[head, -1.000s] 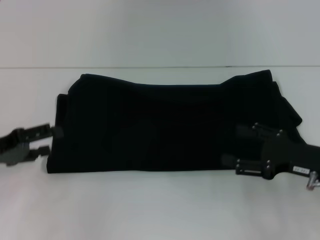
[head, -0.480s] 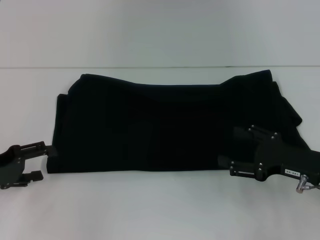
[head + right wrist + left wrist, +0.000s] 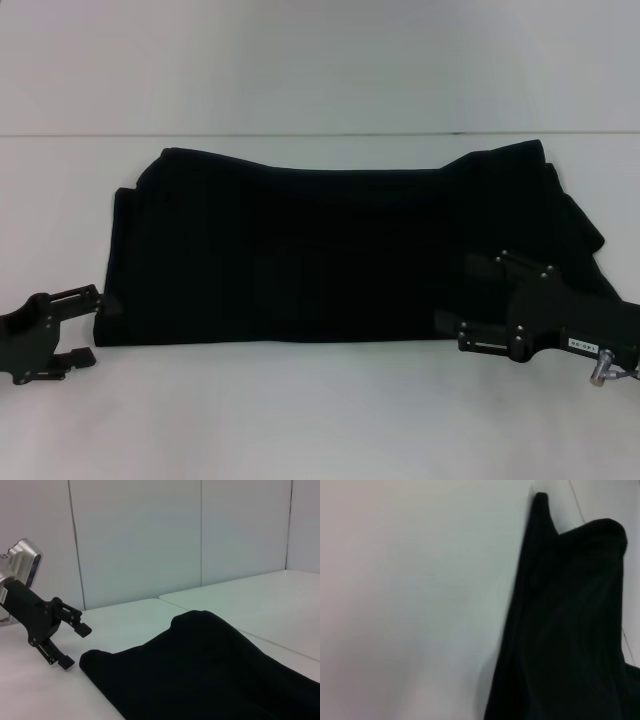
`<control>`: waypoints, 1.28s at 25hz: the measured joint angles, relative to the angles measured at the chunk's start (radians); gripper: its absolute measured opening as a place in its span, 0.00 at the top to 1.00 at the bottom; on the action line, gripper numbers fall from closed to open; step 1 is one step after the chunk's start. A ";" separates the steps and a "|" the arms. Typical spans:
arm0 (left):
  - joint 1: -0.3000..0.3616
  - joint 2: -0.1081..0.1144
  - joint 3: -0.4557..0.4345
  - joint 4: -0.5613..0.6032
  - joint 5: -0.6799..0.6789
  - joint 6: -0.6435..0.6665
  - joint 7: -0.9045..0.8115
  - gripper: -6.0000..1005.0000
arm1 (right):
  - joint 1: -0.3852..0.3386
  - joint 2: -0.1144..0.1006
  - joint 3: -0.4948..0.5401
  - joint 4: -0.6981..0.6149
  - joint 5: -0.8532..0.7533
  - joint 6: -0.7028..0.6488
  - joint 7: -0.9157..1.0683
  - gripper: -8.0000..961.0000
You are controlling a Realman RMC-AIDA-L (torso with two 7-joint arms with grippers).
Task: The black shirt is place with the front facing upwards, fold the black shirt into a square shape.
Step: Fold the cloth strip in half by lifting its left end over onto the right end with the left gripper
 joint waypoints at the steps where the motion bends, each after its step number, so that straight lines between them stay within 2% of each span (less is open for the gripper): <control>1: -0.001 0.000 0.000 -0.004 0.000 -0.007 -0.007 0.07 | 0.000 0.000 0.000 0.000 0.000 0.000 0.001 0.03; 14: -0.036 -0.004 0.002 -0.072 -0.003 -0.085 -0.027 0.07 | 0.000 -0.001 -0.003 0.013 0.000 -0.009 0.003 0.03; 27: -0.094 -0.015 0.014 -0.075 -0.001 -0.137 -0.028 0.07 | 0.004 0.000 -0.010 0.028 0.000 -0.015 -0.001 0.03; 32: -0.095 -0.017 0.016 -0.074 0.001 -0.144 -0.022 0.07 | 0.007 0.000 -0.015 0.029 -0.006 -0.024 -0.004 0.03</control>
